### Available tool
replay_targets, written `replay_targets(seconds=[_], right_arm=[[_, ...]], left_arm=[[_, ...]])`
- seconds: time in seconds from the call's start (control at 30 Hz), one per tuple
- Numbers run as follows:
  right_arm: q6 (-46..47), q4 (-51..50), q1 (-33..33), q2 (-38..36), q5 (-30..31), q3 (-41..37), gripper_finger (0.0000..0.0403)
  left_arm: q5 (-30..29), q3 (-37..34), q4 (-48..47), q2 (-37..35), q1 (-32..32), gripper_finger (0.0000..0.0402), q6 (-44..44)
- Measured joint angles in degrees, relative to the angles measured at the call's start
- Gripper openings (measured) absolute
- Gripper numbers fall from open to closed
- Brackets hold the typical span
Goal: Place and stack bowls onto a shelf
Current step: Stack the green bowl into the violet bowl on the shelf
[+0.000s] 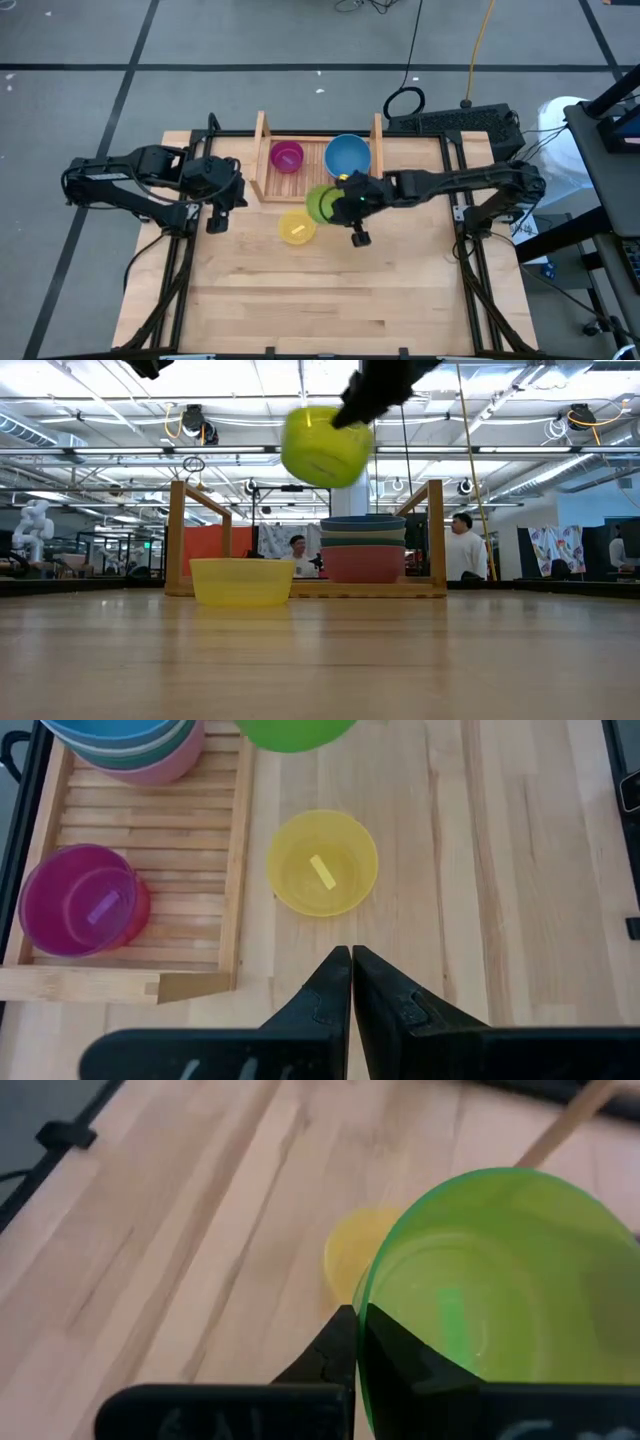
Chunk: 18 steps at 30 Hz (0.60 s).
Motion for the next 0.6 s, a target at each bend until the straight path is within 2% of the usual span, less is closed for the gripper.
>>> replay_targets(seconds=[0.4,0.6], right_arm=[[-5.52,1.36,-5.92,14.60,0.14,17.09,0.0000],[-6.85,1.38,-9.03,22.61,-0.26,28.45,0.0000]], left_arm=[[0.04,0.00,-6.27,0.00,0.00,0.0021,-1.69],[0.04,0.02,-6.36,-0.38,0.00,0.0021,-1.78]])
